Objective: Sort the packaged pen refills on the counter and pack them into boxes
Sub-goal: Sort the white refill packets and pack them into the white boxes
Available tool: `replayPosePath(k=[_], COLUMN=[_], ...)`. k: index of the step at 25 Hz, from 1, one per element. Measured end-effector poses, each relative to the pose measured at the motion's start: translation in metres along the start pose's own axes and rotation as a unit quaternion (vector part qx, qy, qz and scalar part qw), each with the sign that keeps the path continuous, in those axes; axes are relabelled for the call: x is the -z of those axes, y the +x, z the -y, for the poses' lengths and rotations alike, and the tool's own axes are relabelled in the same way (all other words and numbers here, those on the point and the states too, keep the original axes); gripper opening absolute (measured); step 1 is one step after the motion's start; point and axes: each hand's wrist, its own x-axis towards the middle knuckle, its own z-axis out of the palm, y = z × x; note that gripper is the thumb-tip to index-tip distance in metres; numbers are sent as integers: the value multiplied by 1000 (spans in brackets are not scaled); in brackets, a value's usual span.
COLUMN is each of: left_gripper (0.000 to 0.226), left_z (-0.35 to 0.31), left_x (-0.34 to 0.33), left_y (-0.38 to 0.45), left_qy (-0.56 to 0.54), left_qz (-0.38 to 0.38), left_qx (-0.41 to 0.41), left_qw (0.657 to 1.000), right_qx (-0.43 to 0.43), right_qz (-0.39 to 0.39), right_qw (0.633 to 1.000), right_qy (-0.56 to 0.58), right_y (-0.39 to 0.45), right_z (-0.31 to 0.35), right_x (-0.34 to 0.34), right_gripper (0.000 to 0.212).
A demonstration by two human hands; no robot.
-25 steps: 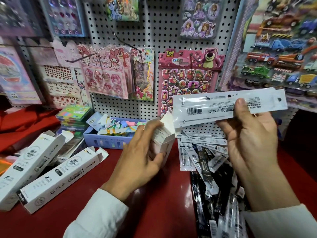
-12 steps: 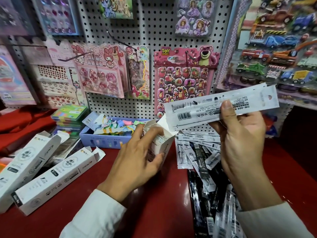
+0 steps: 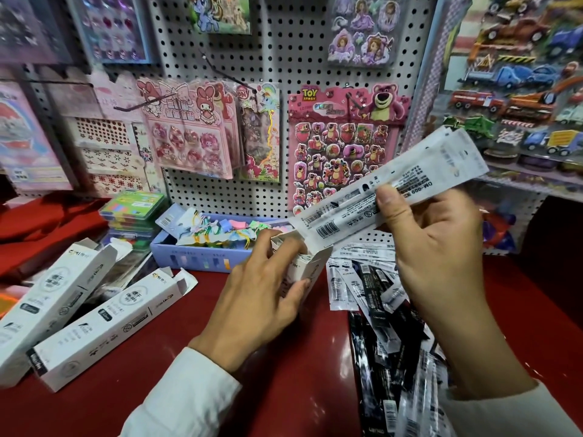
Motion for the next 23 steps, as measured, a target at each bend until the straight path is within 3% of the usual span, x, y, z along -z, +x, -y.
replayPosePath(k=[6,12,18,23], left_gripper=[41,42,43,42], left_z=[3,10,5,2], left_x=[-3,-5,-8,-9], left_y=[3,6,4,4], left_qy=[-43,-90,-77,-81], left_qz=[-9,-26,-38,-46], left_qx=[11,44,24,12], left_qw=[999,995,996,996], right_qx=[102,131,118,143], right_qz=[52,71,36,56], right_qw=[992,988,984,977], right_qy=[-45,-39,-124,-150], right_y=[1,-1,6,14], right_z=[20,21,18,15], right_x=[-2,-6,-8,-7], right_gripper=[9,3,15,17])
